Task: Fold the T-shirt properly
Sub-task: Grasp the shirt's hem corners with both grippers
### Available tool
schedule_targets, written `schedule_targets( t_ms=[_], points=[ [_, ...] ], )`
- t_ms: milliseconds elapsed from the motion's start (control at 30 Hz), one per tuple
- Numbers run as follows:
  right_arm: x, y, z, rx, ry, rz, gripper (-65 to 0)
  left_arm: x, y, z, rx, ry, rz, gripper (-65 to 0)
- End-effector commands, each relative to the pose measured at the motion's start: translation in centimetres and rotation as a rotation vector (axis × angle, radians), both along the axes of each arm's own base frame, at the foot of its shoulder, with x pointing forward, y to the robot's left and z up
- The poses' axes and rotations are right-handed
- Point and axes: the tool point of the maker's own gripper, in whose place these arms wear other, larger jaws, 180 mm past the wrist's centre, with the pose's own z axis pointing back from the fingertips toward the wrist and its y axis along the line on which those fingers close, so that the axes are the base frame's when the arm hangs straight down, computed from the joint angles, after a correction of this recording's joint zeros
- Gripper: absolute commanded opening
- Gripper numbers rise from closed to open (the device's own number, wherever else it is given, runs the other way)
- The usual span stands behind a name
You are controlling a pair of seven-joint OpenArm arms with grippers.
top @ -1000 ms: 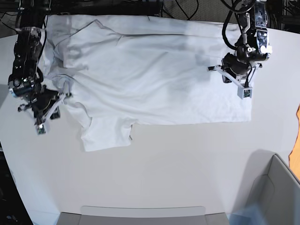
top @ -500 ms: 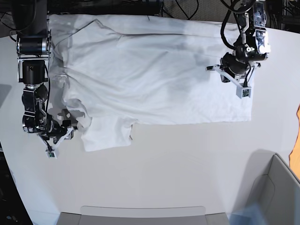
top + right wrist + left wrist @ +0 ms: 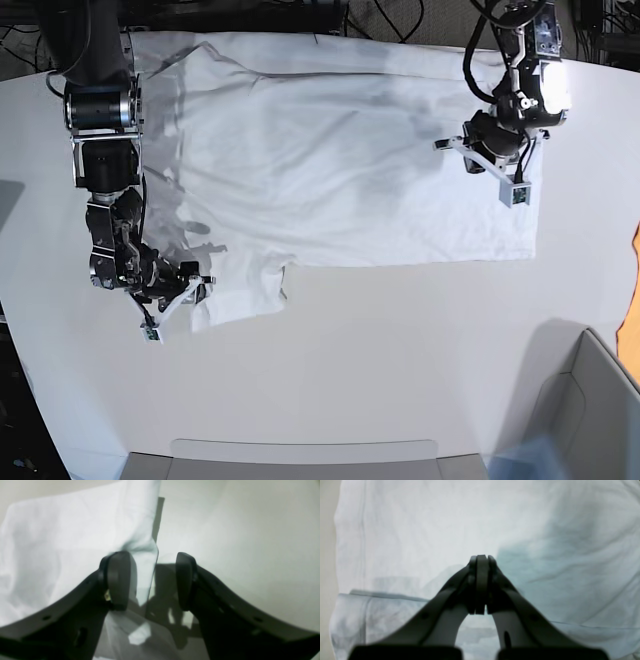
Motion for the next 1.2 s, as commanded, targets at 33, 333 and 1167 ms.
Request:
schedule_targets(
  t_ms=[33,333,1167],
  points=[
    [-0.5,0.0,-0.8,0.006,0.03,-0.005,-35.4,0.7,0.4,0.8,0.009,-0.035,0.003,-65.0],
    [-1.2,0.4,-1.0,0.0,0.054,0.015,-35.4,8.1,5.4,3.7,0.044,-0.187,0.127,-50.1],
    [-1.2,-1.4,-0.1,-0.036,0.036,0.012,-35.4,13.2,16.7,-0.7,-0.015,-0.069,0.263,-41.4]
  ],
)
